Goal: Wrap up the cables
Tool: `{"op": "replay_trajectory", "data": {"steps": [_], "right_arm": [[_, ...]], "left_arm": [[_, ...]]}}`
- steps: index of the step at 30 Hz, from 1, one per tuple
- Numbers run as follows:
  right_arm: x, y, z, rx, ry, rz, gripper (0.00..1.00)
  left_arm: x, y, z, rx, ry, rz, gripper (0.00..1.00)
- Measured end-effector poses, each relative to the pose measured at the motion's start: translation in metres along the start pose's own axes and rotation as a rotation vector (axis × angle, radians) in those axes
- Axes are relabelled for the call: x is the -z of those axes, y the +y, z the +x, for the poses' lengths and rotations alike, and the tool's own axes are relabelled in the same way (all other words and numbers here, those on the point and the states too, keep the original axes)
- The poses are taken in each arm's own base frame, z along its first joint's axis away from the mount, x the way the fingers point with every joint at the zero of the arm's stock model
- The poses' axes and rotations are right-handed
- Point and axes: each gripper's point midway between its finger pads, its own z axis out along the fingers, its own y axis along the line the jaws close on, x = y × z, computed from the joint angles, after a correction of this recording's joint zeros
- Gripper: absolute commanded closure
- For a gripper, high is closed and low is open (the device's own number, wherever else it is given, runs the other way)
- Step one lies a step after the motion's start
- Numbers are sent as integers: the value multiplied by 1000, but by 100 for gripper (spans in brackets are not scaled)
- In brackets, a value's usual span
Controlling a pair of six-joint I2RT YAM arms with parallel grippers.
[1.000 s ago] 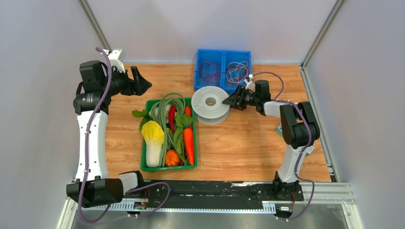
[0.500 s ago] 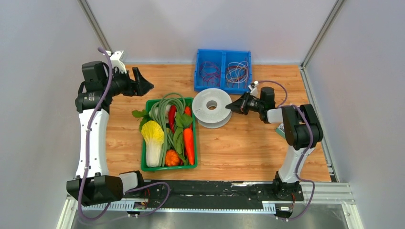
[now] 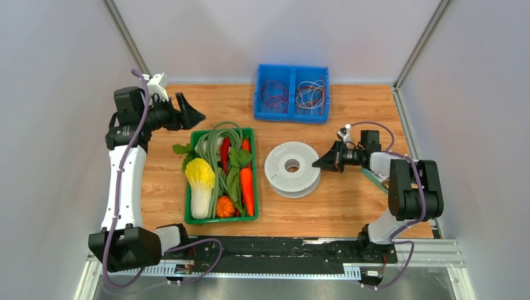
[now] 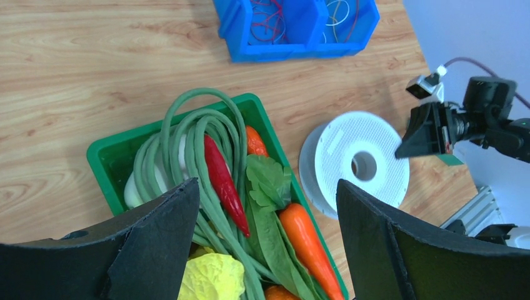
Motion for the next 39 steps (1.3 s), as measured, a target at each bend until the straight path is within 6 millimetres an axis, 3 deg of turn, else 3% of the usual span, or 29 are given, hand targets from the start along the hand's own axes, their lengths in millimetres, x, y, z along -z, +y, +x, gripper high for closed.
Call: {"op": "replay_trajectory", "data": {"steps": [6, 12, 15, 19, 23, 26, 29, 32, 36, 39], "right_arm": [[9, -10, 47, -50, 127, 5, 100], [11, -18, 67, -73, 202, 8, 97], [7, -24, 71, -99, 245, 3, 77], [6, -33, 71, -98, 254, 61, 40], [10, -40, 69, -49, 231, 160, 25], [20, -34, 65, 4, 207, 214, 15], [35, -22, 47, 68, 152, 257, 8], [55, -5, 14, 155, 71, 297, 7], [77, 35, -48, 369, -40, 352, 3], [88, 75, -98, 574, -125, 393, 0]], "left_arm": [[-2, -4, 6, 41, -13, 29, 12], [3, -13, 6, 40, -32, 55, 12], [6, -16, 8, 33, -41, 59, 12], [9, -18, 8, 24, -47, 59, 12], [11, -20, 8, 8, -51, 57, 12], [13, -20, 8, -13, -53, 51, 12], [15, -18, 10, -31, -43, 36, 12], [20, -18, 6, -85, -36, 20, 12], [33, -22, -20, -202, -68, -26, 12], [46, -24, -47, -287, -101, -82, 12]]}}
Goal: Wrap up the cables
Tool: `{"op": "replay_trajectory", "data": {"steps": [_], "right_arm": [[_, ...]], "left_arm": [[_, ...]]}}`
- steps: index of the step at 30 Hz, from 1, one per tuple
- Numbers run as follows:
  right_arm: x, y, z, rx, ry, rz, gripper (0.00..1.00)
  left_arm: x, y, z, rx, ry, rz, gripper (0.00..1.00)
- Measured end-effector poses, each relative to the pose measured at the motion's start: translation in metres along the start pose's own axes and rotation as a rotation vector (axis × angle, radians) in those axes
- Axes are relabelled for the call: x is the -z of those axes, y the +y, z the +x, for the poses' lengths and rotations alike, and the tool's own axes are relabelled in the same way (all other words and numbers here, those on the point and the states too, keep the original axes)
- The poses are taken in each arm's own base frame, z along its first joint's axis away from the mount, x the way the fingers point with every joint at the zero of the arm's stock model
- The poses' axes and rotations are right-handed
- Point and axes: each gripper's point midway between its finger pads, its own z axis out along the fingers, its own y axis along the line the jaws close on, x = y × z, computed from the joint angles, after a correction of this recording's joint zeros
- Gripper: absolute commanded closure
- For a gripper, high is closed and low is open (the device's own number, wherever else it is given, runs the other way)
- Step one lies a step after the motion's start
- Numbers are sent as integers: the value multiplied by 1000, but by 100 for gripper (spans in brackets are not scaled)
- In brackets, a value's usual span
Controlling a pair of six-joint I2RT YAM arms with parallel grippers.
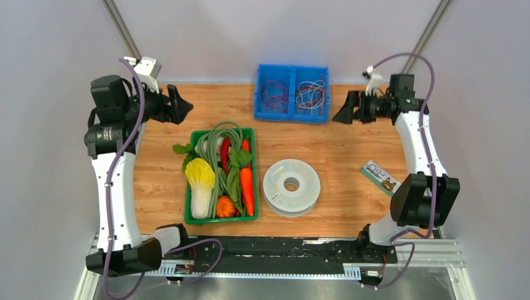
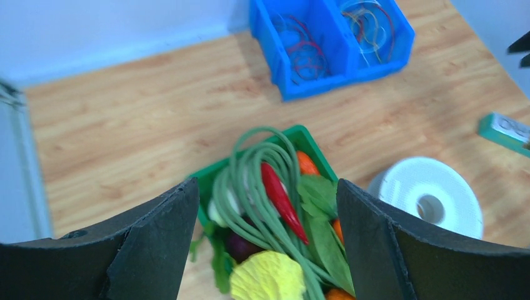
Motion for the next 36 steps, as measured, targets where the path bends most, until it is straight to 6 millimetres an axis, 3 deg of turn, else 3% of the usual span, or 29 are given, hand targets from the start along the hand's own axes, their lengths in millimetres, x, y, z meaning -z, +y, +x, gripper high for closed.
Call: {"op": "replay_trajectory", "data": {"steps": [4, 7, 10, 13, 20, 25, 27, 30, 36], "right_arm": [[3, 4, -95, 287, -146, 85, 0], [-9, 8, -144, 464, -200, 141, 0], [-42, 10, -177, 647, -206, 197, 0], [-74, 1, -184, 764, -174, 242, 0], [-181, -56, -175, 1044, -23, 408, 0], [-222, -97, -167, 1125, 43, 493, 2], [-228, -111, -164, 1148, 65, 520, 12], [-229, -121, -171, 1184, 59, 564, 36], [-221, -126, -193, 1212, -7, 639, 81]], "left_arm": [[11, 13, -37, -97, -32, -87, 12], [16, 18, -45, -145, -36, -121, 12], [17, 15, -39, -173, -9, -103, 12], [16, 12, -33, -177, 7, -75, 12], [3, 17, -9, -131, 67, -53, 12], [-2, 16, 1, -93, 87, -33, 14], [-4, 15, 5, -75, 95, -22, 15], [-6, 14, 9, -59, 102, -13, 16], [-7, 14, 8, -52, 97, -12, 18]]}}
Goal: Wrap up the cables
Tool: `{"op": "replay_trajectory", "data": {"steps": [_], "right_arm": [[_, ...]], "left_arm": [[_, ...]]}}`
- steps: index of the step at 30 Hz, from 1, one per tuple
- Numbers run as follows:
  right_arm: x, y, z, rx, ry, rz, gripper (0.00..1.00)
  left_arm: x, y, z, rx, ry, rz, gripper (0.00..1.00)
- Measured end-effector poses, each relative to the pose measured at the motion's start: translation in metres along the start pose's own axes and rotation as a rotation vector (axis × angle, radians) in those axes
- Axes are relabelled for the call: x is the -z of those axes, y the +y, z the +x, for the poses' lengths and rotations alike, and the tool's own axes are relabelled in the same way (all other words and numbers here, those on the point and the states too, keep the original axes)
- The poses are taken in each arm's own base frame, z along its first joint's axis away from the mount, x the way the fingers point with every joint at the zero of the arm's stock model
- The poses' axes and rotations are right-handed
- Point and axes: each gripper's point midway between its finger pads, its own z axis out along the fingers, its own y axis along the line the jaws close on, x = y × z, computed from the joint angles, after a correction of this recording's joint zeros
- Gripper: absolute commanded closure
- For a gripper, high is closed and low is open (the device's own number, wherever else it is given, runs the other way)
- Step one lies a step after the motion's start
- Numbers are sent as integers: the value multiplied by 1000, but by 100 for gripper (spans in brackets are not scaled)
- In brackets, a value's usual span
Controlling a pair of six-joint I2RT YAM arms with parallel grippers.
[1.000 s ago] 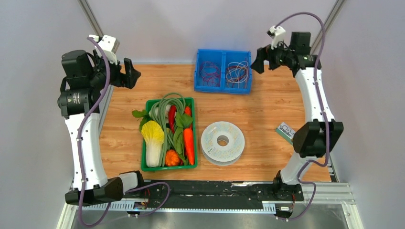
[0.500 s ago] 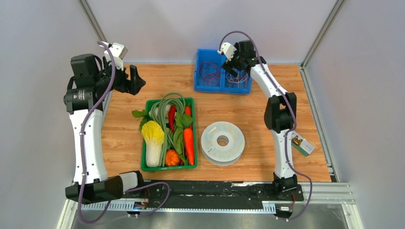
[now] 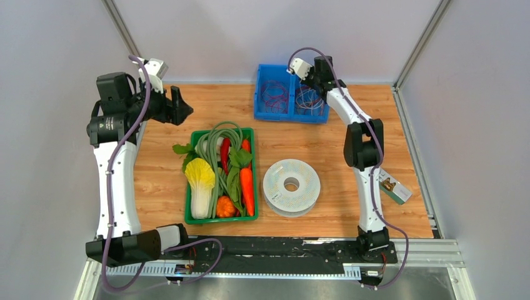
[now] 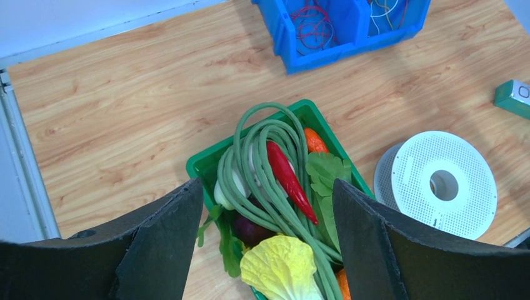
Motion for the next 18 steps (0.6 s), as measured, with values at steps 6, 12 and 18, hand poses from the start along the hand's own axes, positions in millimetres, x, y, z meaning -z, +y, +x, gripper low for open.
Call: {"op": "replay_trajectory", "data": {"steps": [6, 12, 18], "right_arm": [[13, -9, -7, -16, -29, 16, 100], [70, -69, -59, -71, -162, 133, 100], [166, -152, -123, -133, -356, 342, 100]], "left_arm": [[-4, -1, -1, 32, -1, 13, 20], [-11, -1, 0, 63, -6, 36, 20], [-17, -1, 0, 100, -21, 48, 20]]}}
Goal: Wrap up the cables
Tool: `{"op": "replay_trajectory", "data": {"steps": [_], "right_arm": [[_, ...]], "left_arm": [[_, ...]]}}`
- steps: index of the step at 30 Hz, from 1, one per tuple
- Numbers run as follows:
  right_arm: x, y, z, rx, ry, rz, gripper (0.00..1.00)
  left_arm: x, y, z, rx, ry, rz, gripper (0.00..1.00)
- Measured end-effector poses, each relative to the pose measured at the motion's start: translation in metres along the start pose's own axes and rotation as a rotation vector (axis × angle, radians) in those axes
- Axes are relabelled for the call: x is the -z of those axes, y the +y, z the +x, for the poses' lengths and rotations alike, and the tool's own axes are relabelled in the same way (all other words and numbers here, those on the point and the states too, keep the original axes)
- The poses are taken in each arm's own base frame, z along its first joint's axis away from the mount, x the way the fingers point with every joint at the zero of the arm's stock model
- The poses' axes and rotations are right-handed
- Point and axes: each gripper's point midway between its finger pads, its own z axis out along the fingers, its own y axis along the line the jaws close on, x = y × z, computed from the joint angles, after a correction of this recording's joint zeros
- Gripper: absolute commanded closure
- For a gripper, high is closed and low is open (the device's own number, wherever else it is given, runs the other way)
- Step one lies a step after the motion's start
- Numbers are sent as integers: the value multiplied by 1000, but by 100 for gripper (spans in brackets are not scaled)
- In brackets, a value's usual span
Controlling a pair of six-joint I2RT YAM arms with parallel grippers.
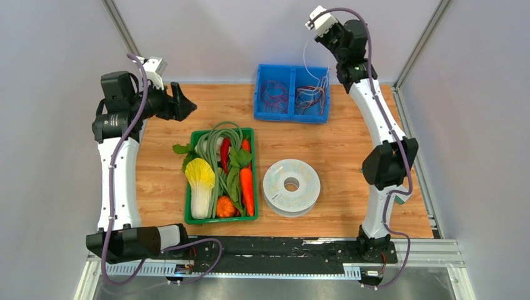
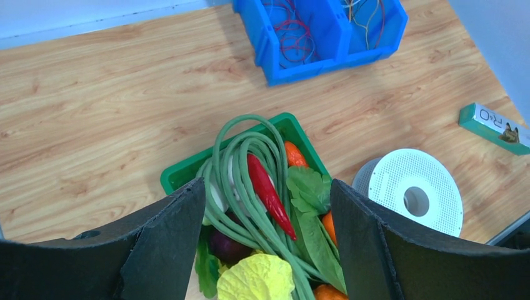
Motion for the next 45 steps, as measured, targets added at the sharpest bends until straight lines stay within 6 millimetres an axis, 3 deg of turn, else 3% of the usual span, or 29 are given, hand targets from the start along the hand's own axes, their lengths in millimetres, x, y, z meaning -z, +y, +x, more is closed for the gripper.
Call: {"op": "replay_trajectory", "data": {"steps": [6, 16, 25, 31, 36, 40, 45], "right_arm": [[33, -61, -65, -68, -163, 153, 100], [63, -114, -131, -163, -366, 274, 100], [102, -126, -178, -221, -484, 262, 100], [146, -145, -212, -234, -559, 291, 100], [183, -161, -233, -252, -611, 319, 100], [208, -157, -238, -297, -620, 302, 100], [223, -133, -239, -359, -613, 241, 100]], "left_arm": [[-3, 1, -6, 27, -29, -3, 19], [-10, 3, -8, 51, -62, 6, 19], [-16, -11, -28, 18, -147, 95, 19], [-38, -39, -23, -16, -171, 250, 19], [-53, -76, -29, -85, -192, 400, 19], [-62, -106, -25, -147, -214, 503, 19], [-88, -133, 6, -153, -163, 610, 18]]}}
